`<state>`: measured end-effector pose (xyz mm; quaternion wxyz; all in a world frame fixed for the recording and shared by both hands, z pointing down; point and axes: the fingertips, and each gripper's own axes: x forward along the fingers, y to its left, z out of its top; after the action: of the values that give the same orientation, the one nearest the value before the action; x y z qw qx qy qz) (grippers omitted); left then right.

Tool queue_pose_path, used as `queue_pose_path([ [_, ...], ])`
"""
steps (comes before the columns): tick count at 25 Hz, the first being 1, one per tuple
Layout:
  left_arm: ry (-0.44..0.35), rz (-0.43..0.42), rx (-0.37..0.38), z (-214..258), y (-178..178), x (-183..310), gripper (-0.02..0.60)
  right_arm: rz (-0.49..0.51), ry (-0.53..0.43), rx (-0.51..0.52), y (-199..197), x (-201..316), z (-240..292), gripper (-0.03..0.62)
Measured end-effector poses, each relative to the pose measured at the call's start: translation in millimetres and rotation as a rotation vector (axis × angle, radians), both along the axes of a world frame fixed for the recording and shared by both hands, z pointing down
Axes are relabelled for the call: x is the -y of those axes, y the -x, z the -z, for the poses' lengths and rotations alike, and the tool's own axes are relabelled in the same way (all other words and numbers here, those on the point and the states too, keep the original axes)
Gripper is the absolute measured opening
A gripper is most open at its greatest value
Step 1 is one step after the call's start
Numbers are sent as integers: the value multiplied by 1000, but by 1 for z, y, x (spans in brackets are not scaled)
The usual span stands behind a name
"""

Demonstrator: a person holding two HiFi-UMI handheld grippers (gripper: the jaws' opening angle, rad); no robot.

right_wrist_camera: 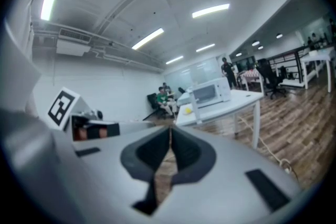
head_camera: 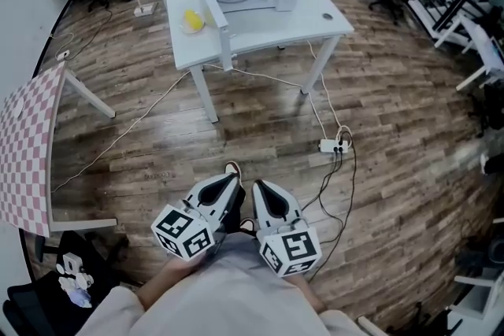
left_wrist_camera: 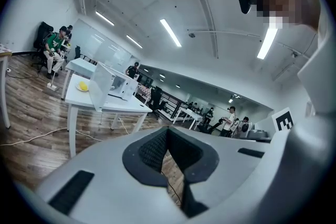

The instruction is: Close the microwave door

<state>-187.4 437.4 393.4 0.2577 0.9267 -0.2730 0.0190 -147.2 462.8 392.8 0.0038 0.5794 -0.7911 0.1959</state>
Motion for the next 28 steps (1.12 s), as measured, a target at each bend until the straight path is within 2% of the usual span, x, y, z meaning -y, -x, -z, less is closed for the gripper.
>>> queue_pose_path([
  [9,15,8,-18,-4,-10,51,14,2,23,-16,-14,48,-7,23],
  [17,53,30,-24,-9,-13,106,14,29,67,-11,-17,104,-13,23],
  [28,62,33,-37,-5,-18,186,14,48,88,-25,-23,184,-12,23],
])
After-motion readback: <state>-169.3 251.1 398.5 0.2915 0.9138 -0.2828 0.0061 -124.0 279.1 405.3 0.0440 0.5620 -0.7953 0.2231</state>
